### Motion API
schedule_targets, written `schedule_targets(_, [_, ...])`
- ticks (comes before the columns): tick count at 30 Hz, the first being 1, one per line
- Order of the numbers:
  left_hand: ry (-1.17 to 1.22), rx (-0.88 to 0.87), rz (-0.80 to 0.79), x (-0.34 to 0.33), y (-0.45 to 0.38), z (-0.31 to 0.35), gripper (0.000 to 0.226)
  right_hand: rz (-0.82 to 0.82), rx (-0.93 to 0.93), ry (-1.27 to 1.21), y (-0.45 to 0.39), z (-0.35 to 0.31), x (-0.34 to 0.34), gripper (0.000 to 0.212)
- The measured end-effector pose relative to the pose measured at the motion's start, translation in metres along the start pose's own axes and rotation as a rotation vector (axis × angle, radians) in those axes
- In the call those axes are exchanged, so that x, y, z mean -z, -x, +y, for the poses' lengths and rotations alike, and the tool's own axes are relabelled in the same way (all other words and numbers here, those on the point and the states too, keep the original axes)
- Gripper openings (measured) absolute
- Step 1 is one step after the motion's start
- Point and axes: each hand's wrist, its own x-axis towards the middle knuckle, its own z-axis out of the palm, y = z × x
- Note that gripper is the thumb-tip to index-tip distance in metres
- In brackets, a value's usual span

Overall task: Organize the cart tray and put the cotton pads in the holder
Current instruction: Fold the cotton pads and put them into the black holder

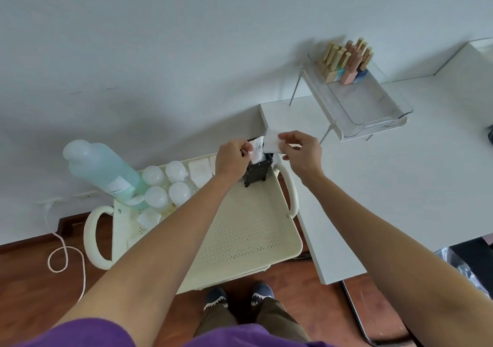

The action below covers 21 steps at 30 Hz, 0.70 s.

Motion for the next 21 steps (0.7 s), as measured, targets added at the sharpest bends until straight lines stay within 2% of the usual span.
schedule_targets(3, [-0.043, -0.025, 0.071, 0.000, -0.001, -0.002, 0.015, -0.062, 0.023, 0.054, -0.005, 0.000, -0.008, 0.020])
schedule_targets(7, [0.075, -0.050, 0.193, 0.001, 0.002, -0.006, 0.021, -0.176, 0.067, 0.145, -0.012, 0.001, -0.021, 0.019])
schedule_targets(12, [-0.101, -0.011, 0.037, -0.001, 0.000, -0.012, 0.033, -0.281, 0.222, 0.400, -0.020, 0.003, -0.033, 0.024])
schedule_targets(15, [-0.206, 0.028, 0.035, -0.003, -0.002, -0.011, 0.035, -0.313, 0.244, 0.552, -0.026, 0.005, -0.035, 0.029])
schedule_targets(21, [-0.256, 0.110, 0.019, -0.007, -0.004, -0.004, 0.031, -0.363, 0.319, 0.750, -0.030, 0.005, -0.037, 0.033])
